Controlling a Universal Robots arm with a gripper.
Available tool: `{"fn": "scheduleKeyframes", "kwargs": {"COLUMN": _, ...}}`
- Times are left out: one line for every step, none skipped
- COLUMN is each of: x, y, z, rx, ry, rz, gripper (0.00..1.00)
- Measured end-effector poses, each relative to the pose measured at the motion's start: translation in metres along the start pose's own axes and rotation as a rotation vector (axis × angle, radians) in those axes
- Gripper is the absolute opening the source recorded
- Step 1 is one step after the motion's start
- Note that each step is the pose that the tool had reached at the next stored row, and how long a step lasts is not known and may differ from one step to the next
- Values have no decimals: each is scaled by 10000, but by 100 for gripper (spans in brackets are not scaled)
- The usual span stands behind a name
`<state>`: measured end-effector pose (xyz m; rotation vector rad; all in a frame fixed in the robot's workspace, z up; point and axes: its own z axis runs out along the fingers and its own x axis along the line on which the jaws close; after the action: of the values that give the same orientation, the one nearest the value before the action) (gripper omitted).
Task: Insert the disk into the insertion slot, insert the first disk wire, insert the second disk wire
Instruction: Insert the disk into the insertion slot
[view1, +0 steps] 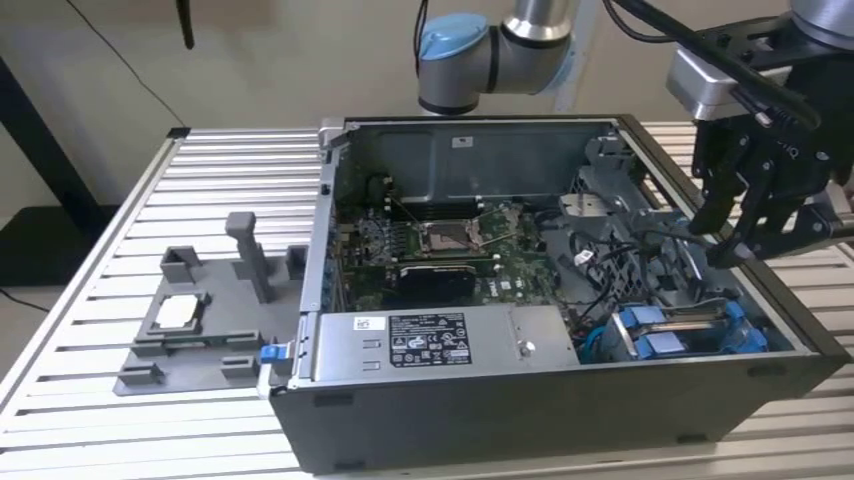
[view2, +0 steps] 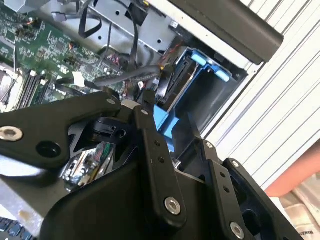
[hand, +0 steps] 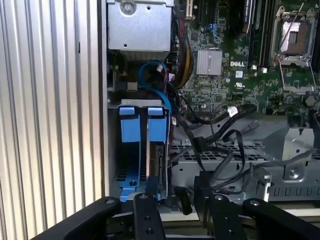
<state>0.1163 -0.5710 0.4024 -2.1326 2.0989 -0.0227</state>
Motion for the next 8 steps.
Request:
{"fn": "scheduleKeyframes", "kwargs": {"x": -9, "y": 0, "z": 6, "rx": 82, "ry": -5, "rz": -62, "gripper": 43}}
{"fn": "scheduleKeyframes", "kwargs": {"x": -19, "y": 1, "z": 13, "rx": 167, "ry": -10, "rz": -134, "gripper": 43}}
{"fn": "scheduleKeyframes", "kwargs": {"x": -29, "y": 2, "z": 21, "rx": 248, "ry": -17, "rz": -211, "gripper": 43}}
{"fn": "scheduleKeyframes", "kwargs": {"x": -39, "y": 3, "z": 29, "rx": 315, "ry": -26, "rz": -290, "gripper": 43}}
{"fn": "scheduleKeyframes", "kwargs": {"x": -48, "y": 3, "z": 39, "rx": 377, "ry": -35, "rz": -375, "gripper": 43}}
{"fn": "scheduleKeyframes", "kwargs": {"x": -56, "y": 4, "z": 47, "rx": 437, "ry": -42, "rz": -456, "gripper": 43}}
{"fn": "scheduleKeyframes", "kwargs": {"x": -65, "y": 5, "z": 56, "rx": 503, "ry": -52, "rz": -542, "gripper": 43}}
{"fn": "scheduleKeyframes", "kwargs": {"x": -73, "y": 6, "z": 64, "rx": 567, "ry": -60, "rz": -626, "gripper": 43}}
